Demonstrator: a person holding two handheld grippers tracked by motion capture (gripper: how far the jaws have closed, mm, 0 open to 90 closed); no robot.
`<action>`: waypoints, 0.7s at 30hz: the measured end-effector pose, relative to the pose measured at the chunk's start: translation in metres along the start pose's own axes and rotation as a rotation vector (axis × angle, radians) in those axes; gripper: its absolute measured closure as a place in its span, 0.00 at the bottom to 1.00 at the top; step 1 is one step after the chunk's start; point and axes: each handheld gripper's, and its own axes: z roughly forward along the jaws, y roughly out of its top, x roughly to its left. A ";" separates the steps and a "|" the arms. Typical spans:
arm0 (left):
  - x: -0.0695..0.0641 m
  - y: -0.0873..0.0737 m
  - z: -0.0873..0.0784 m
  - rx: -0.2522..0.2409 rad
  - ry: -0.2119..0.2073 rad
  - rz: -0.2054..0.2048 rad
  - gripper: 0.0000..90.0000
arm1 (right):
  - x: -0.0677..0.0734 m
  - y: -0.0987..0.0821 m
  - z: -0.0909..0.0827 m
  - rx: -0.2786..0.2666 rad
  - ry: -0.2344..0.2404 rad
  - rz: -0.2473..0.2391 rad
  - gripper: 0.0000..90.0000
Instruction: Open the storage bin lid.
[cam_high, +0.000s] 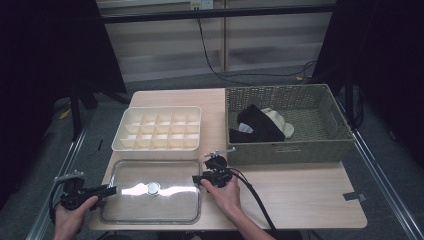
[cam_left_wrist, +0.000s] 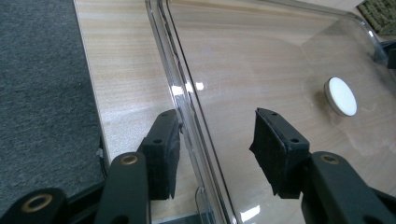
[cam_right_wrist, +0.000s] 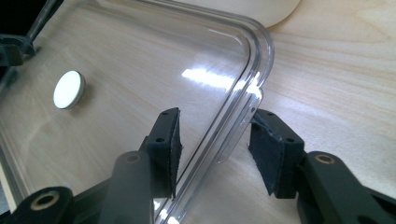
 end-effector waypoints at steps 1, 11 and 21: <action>0.000 0.000 0.000 -0.001 -0.002 -0.001 0.57 | 0.000 0.000 0.000 0.001 -0.001 0.000 0.60; 0.001 0.002 0.001 0.002 0.017 0.011 0.55 | -0.002 0.001 0.000 -0.004 -0.004 -0.012 0.60; 0.003 0.001 0.001 -0.018 -0.001 0.003 0.55 | -0.004 0.002 0.000 -0.010 -0.007 -0.018 0.59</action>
